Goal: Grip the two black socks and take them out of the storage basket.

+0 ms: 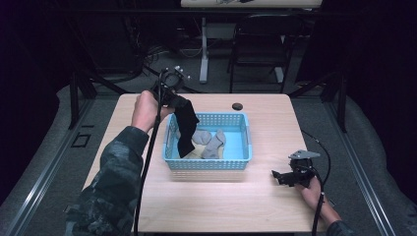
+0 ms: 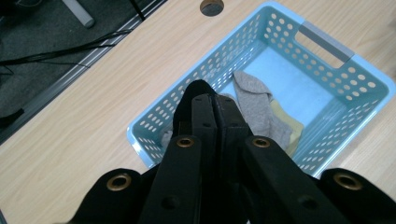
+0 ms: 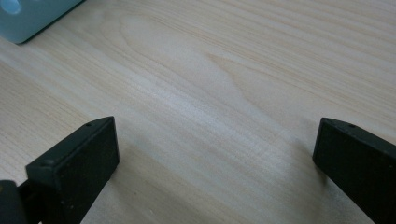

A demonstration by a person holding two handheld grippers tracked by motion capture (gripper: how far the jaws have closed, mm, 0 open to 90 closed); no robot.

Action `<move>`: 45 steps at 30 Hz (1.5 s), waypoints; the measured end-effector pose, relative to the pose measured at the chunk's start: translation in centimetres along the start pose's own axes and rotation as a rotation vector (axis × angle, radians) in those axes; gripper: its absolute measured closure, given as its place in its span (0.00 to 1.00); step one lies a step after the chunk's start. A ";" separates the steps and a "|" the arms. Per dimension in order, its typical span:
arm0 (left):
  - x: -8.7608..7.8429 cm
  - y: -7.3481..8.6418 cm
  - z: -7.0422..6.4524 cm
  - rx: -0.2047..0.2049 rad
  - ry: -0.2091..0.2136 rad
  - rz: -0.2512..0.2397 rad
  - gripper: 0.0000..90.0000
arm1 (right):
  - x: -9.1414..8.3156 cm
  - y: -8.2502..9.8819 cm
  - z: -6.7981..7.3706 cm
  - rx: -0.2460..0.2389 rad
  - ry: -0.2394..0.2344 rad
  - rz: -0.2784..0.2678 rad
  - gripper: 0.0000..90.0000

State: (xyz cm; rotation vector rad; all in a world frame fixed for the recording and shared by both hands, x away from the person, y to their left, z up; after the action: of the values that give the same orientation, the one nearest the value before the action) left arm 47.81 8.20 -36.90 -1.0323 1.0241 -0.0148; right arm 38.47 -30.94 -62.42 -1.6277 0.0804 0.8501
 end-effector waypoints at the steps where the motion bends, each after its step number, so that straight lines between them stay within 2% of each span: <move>1: -0.1 -0.1 0.0 0.001 -0.001 -0.001 0.97 | 0.0 0.0 0.0 -0.001 0.000 0.002 0.00; 13: -1.3 -1.8 0.4 0.006 -0.022 -0.036 0.97 | 0.0 0.0 0.0 -0.001 0.002 -0.003 0.00; 27: -4.3 -4.1 1.2 0.000 -0.054 -0.110 0.97 | 0.0 0.0 0.0 -0.002 0.002 -0.003 0.00; 30: -4.9 -4.4 1.4 0.001 -0.063 -0.110 0.97 | 0.0 0.0 0.0 -0.001 0.002 -0.003 0.00; 38: -7.4 -4.6 2.9 -0.017 -0.107 -0.141 0.97 | 0.0 0.0 0.0 -0.002 0.002 -0.003 0.00; 45: -9.7 -3.5 5.0 -0.051 -0.152 -0.161 0.97 | 0.0 0.0 0.0 -0.002 0.001 -0.004 0.00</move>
State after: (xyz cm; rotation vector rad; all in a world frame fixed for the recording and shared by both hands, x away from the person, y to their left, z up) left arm 47.42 14.07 -27.10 -1.1424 0.8060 -0.0417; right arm 38.47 -30.95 -62.43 -1.6300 0.0773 0.8469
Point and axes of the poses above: each handheld gripper's, and its own axes: x roughly forward along the jaws, y roughly out of its underside, z roughly to its left, the point moved 5 cm from there along x, roughly forward along the jaws, and after that the axes turned 11 degrees about -z, right-handed, at the moved point
